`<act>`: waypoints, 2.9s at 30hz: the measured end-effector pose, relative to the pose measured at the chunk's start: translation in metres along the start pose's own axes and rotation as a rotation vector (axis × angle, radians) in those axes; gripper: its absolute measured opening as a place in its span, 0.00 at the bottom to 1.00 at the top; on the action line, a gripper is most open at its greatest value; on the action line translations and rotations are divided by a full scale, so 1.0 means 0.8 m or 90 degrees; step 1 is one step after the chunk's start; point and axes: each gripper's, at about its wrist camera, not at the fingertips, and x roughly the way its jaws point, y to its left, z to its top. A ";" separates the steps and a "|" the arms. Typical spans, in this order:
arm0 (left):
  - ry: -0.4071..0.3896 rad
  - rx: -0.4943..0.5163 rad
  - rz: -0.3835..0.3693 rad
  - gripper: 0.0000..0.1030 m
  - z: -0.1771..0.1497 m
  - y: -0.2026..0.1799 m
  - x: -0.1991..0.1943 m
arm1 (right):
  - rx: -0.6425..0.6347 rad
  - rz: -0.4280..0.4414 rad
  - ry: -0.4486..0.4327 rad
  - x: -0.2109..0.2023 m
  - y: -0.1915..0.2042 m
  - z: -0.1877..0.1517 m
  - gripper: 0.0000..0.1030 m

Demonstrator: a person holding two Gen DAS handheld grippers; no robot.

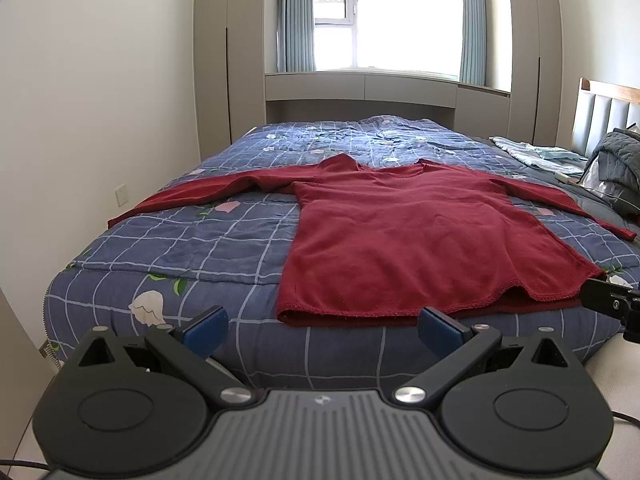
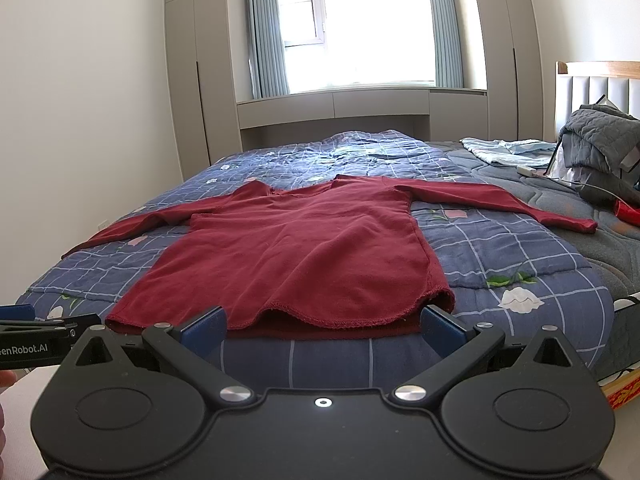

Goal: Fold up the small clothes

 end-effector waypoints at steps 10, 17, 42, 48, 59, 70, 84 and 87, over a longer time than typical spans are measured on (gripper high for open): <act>0.001 0.000 -0.001 1.00 0.000 0.000 0.000 | 0.001 0.000 0.000 0.000 0.000 0.000 1.00; 0.002 -0.001 -0.001 1.00 0.000 0.001 0.001 | 0.001 0.000 0.001 0.000 0.000 0.000 1.00; 0.004 -0.002 -0.002 1.00 0.001 0.001 0.002 | 0.001 0.000 0.002 0.001 -0.001 -0.001 1.00; 0.004 -0.002 -0.002 1.00 0.001 0.001 0.002 | 0.002 0.000 0.002 0.001 -0.001 -0.001 1.00; 0.005 -0.001 -0.003 1.00 -0.008 0.001 0.002 | 0.002 0.000 0.002 0.001 0.000 0.001 1.00; 0.016 0.002 -0.003 1.00 -0.010 -0.002 0.003 | 0.003 0.002 0.008 0.002 -0.001 0.002 1.00; 0.062 -0.038 -0.072 1.00 0.058 0.000 0.049 | 0.033 -0.047 0.116 0.052 -0.023 0.038 1.00; 0.065 -0.044 -0.072 1.00 0.086 -0.005 0.070 | 0.031 -0.062 0.109 0.064 -0.032 0.055 1.00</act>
